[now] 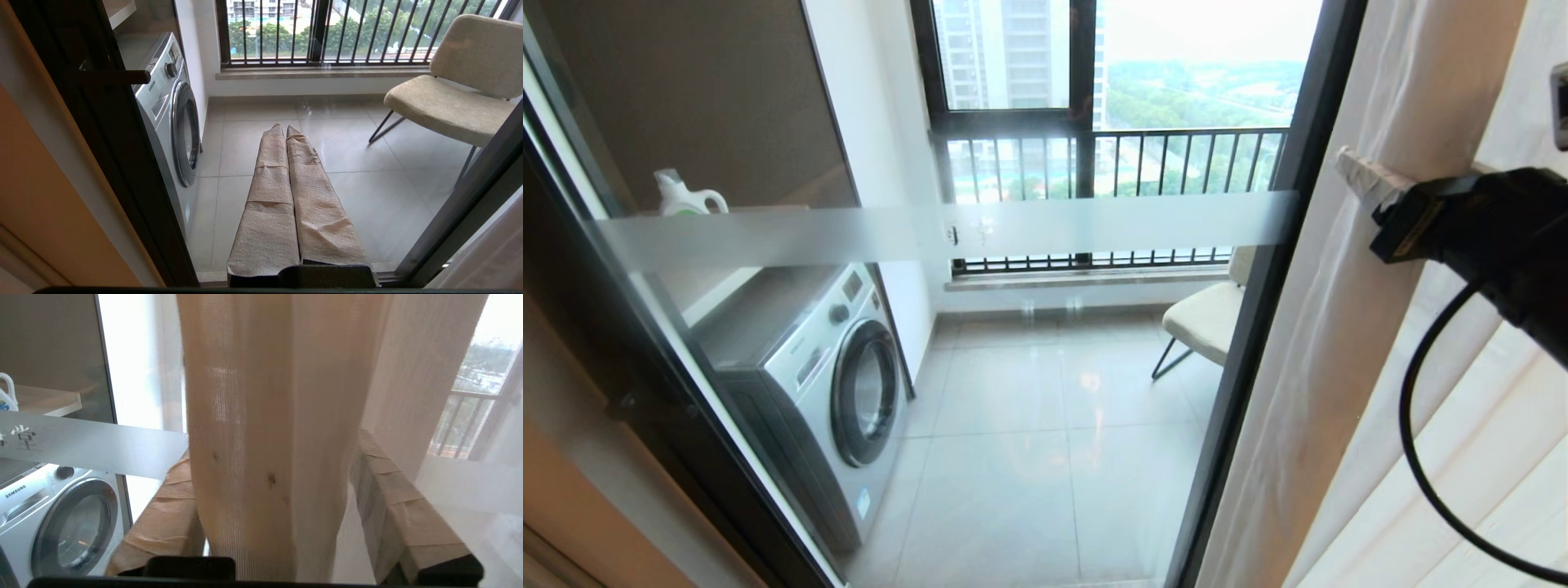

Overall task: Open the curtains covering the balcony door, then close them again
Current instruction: Close the inner curtains on both sides

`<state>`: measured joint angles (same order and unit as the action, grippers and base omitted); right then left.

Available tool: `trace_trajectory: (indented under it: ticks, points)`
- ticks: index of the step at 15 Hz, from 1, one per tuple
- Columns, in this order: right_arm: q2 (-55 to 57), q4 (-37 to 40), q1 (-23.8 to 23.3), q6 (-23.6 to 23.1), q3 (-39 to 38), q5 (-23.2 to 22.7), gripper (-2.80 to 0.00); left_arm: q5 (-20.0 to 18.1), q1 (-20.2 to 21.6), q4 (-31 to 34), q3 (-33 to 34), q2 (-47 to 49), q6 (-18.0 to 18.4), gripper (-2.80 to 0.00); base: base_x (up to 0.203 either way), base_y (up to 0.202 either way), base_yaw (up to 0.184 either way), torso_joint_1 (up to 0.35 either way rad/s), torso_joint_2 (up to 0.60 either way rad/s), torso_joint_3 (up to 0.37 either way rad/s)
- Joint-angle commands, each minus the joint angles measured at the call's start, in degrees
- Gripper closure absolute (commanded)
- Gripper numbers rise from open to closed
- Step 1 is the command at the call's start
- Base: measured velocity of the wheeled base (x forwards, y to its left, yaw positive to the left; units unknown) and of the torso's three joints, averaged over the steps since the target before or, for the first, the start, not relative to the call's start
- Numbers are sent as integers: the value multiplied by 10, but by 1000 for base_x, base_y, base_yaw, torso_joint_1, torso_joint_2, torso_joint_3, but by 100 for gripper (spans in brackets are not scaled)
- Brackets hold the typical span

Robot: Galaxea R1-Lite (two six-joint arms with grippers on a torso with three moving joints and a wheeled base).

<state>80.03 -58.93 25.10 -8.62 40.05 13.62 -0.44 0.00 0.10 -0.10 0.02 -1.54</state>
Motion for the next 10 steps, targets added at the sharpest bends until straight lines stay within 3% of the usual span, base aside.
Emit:
trace_trajectory:
  ticks: [1, 6, 10]
  points:
    - [-51, -2, 0, 0, -37, 1, -280, 0, 0, 0, 0, 0, 0, 0, 0, 0, 0, 0, 0, 0]
    - [-185, 3, 1, 1, -153, -2, -280, 0, 0, 0, 0, 0, 0, 0, 0, 0, 0, 0, 0, 0]
    - [-333, 61, 3, 2, -227, -5, -280, 0, 0, 0, 0, 0, 0, 0, 0, 0, 0, 0, 0, 0]
